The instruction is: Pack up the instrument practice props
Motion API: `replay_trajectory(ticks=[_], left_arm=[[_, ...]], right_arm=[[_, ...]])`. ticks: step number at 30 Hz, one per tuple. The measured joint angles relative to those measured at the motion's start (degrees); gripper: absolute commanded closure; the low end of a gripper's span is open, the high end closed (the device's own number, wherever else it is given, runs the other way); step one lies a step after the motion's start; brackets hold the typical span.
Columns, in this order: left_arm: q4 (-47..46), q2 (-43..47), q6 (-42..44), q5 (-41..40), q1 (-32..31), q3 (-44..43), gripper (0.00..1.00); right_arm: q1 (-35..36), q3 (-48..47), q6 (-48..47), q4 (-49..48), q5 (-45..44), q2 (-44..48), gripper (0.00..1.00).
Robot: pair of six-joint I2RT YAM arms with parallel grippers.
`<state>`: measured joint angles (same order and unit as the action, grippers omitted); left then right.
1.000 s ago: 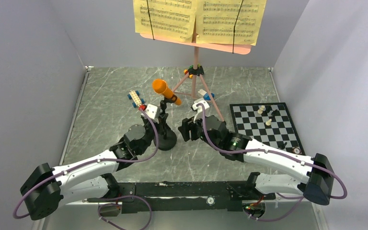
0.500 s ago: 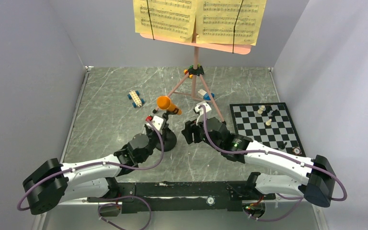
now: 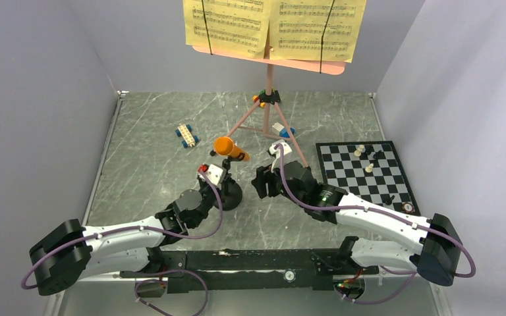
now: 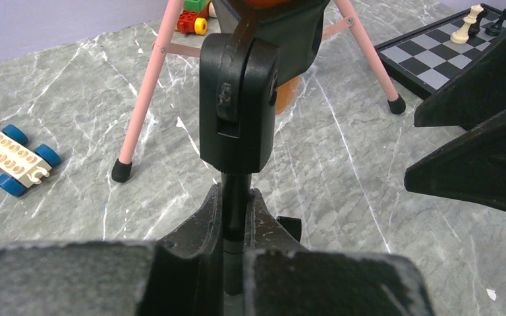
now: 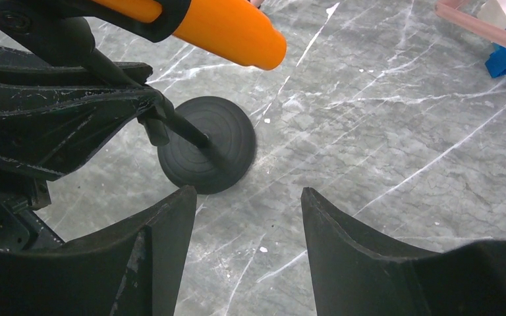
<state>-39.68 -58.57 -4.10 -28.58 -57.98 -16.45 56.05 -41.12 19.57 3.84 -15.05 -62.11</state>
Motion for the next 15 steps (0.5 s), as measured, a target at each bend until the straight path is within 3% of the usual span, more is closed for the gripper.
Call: replay_trajectory(ticks=[3, 13, 15], left_arm=[[0.70, 0.61, -0.22, -0.17, 0.00, 0.00, 0.71], [6.84, 6.10, -3.67, 0.26, -0.39, 0.28, 0.41], [8.44, 8.26, -4.22, 0.52, -0.48, 0.48, 0.26]], right_arm=[[0.00, 0.04, 0.02, 0.00, 0.15, 0.04, 0.36], [-0.11, 0.09, 0.07, 0.04, 0.15, 0.44, 0.36], [-0.11, 0.09, 0.07, 0.04, 0.15, 0.44, 0.36]])
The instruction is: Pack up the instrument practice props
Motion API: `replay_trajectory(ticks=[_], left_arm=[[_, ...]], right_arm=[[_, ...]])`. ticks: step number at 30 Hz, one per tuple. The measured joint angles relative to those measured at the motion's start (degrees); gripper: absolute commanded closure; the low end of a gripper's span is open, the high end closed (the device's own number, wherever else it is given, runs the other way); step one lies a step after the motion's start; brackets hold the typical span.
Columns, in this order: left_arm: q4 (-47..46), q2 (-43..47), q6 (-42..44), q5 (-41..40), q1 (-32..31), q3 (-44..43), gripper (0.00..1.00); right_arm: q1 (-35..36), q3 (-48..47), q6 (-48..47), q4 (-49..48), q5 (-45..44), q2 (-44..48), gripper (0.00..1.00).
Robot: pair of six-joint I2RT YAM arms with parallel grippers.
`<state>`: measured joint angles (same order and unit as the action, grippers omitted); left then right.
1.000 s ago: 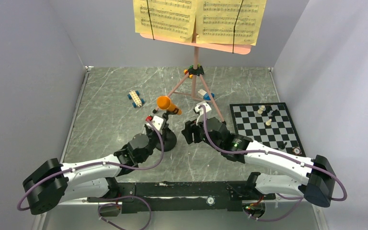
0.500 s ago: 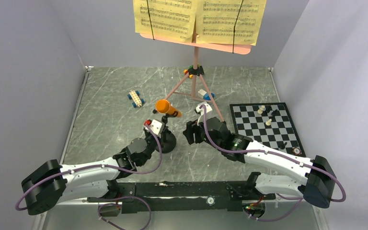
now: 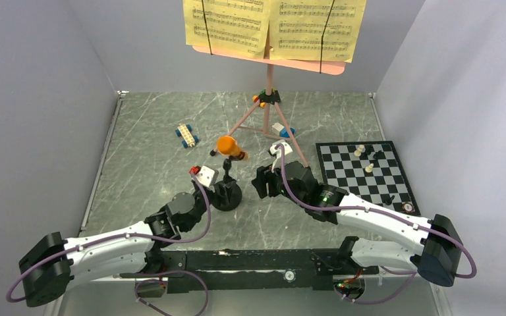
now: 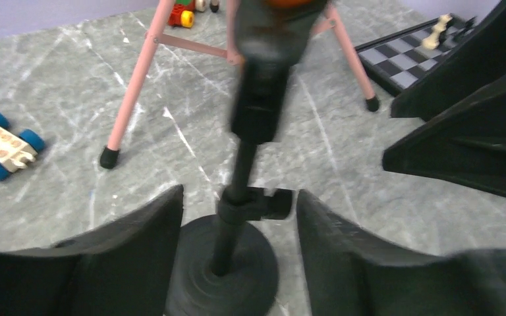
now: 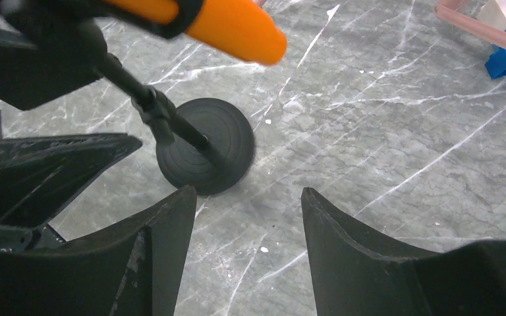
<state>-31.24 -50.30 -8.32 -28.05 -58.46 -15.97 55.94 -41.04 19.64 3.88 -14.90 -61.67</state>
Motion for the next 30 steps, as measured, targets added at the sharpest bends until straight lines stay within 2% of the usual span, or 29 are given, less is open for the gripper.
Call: replay_trajectory(ticks=[3, 14, 23, 30], left_arm=[[1.97, 3.15, -0.48, 0.87, -0.26, 0.02, 0.20], [5.42, 9.60, 0.09, 1.09, -0.35, 0.00, 0.19], [4.50, 7.06, 4.07, -0.98, 0.31, -2.69, 0.28], [2.40, 4.15, 3.98, 2.40, 5.70, -5.25, 0.37]], right_arm=[[-0.04, 0.00, 0.00, 0.00, 0.00, 0.00, 0.36], [-0.04, 0.00, 0.00, 0.09, 0.02, 0.15, 0.35], [-0.15, 0.00, 0.00, 0.68, 0.02, 1.38, 0.35], [-0.33, 0.00, -0.02, 1.18, 0.00, 2.27, 0.35]])
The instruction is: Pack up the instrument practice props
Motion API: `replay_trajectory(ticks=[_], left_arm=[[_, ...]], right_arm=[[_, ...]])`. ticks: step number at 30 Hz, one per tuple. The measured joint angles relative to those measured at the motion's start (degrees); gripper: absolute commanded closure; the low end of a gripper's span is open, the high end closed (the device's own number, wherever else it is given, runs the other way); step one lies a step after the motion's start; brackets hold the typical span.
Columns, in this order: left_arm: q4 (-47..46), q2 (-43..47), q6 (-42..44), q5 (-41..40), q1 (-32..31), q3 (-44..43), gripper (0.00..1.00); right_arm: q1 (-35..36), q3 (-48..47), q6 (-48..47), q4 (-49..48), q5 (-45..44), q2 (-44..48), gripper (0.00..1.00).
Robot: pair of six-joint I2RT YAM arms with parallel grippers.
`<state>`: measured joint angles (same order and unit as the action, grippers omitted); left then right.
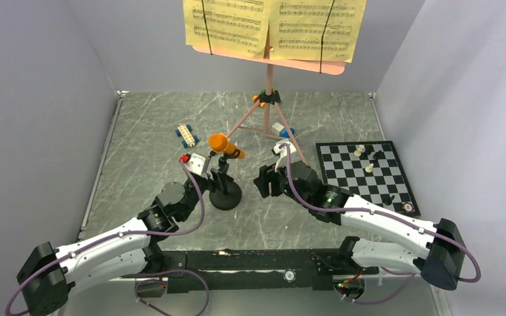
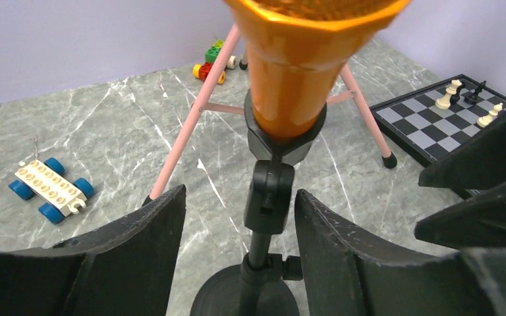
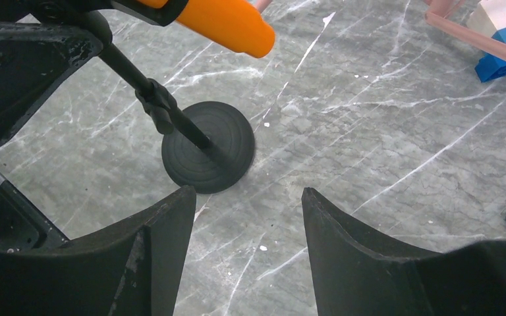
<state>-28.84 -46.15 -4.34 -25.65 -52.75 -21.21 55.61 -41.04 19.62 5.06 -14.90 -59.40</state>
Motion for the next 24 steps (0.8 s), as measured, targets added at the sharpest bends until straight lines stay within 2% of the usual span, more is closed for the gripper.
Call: replay_trajectory(ticks=[7, 11, 13, 17, 24], left_arm=[[-1.49, -2.73, -1.66, 4.83, 3.28, -0.46, 0.50], [-2.54, -3.96, -2.64, 6.80, 3.85, -0.46, 0.62], [-3.13, -4.44, -2.86, 7.61, 3.96, -0.46, 0.73], [-3.65, -4.74, -2.71, 8.92, 4.22, -0.46, 1.00], [-4.44, -5.11, -2.99, 10.01, 4.63, -0.17, 1.00]], right_arm=[[-0.04, 0.00, 0.00, 0.15, 0.00, 0.37, 0.35], [-0.04, 0.00, -0.02, 0.17, 0.00, 0.37, 0.35], [-0.04, 0.00, 0.00, 0.20, 0.00, 0.37, 0.35], [-0.04, 0.00, -0.13, 0.46, 0.28, 0.37, 0.36], [-0.09, 1.64, -1.29, -1.90, 3.65, 0.13, 0.35]])
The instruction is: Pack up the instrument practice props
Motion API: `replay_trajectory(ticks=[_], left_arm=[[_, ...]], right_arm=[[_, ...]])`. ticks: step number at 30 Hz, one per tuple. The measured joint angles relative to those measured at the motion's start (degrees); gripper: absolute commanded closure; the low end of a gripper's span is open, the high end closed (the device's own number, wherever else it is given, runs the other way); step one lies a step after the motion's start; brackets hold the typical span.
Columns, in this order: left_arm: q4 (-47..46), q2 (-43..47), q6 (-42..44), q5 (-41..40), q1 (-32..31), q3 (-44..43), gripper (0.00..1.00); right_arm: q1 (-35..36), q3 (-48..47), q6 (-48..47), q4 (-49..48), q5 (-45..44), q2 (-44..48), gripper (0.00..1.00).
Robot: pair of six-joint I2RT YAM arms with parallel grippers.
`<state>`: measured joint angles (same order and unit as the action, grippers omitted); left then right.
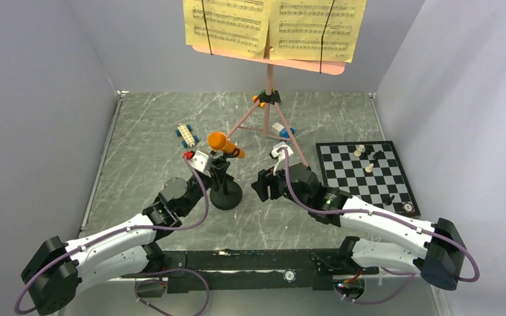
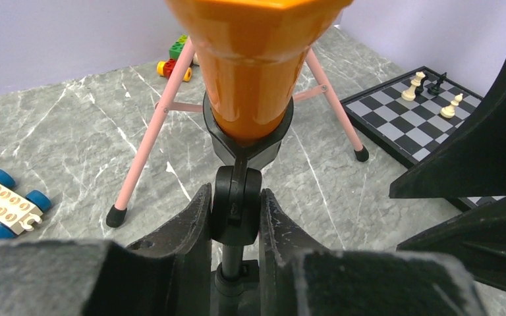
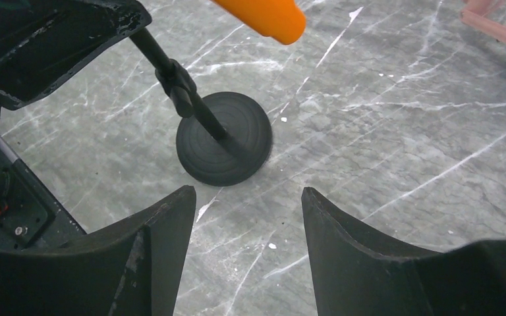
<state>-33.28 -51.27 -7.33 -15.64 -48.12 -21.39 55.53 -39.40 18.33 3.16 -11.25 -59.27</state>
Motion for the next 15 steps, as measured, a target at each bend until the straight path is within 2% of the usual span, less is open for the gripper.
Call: replay_trajectory(ticks=[9, 15], left_arm=[[-5.84, -2.49, -1.81, 0.83, 0.26, 4.72, 1.00], [-7.69, -4.15, -2.64, -0.33, -0.74, 7.34, 1.00]], right_arm=[[0.00, 6.71, -3.63, -12.09, 2.36, 1.66, 0.32], [0.00, 7.21, -9.05, -20.35, 2.67, 2.21, 0.29]])
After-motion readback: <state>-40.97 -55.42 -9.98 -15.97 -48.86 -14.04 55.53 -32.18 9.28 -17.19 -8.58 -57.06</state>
